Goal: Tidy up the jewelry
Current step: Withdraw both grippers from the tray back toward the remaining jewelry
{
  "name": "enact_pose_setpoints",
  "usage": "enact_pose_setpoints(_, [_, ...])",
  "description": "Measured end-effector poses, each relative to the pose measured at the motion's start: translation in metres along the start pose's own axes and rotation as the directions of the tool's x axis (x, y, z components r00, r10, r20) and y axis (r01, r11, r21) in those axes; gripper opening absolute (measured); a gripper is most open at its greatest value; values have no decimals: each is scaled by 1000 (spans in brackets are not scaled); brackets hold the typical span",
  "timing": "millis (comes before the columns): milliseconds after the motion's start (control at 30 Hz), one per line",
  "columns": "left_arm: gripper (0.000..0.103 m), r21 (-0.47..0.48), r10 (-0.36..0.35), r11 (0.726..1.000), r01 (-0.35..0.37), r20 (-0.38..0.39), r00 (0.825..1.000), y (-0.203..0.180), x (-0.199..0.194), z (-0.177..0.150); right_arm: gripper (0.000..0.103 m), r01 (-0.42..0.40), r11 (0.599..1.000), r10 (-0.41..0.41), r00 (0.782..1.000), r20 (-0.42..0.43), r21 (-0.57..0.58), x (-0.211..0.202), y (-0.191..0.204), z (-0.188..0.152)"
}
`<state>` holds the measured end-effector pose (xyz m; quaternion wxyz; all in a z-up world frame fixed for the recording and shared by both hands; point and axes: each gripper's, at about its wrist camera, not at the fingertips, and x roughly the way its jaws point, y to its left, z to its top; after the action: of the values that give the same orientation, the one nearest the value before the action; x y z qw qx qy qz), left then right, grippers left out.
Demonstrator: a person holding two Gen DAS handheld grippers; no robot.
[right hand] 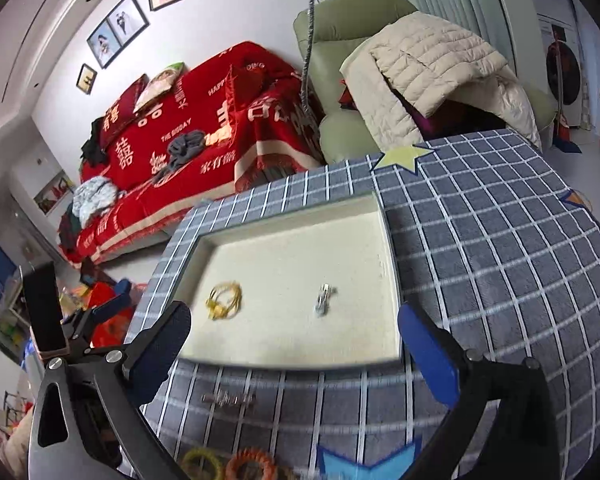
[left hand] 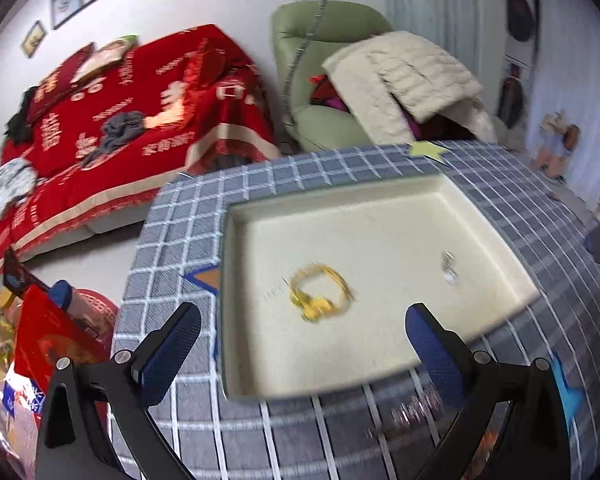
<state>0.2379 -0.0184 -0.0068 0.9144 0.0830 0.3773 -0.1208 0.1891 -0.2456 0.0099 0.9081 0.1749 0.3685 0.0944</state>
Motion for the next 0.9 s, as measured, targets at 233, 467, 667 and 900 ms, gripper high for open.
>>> enact_pose_setpoints(233, [103,104,-29,994,31,-23,999,-18,-20,-33,103,23,1000,-24,995,-97,-11,-21,-7,-43])
enact_pose_setpoints(467, [103,197,-29,979,43,-75,997,-43,-17,-60,103,99,995,-97,979,-178,1,-40,-28,-96])
enact_pose_setpoints(667, [103,244,3,969,25,-111,994,-53,-3,-66,103,150,988,-151,960,-235,-20,-47,-36,-129])
enact_pose_setpoints(900, [103,262,-47,961,85,-146,988,-62,6,-64,103,168,983,-181,947,-264,-72,-52,-31,-149])
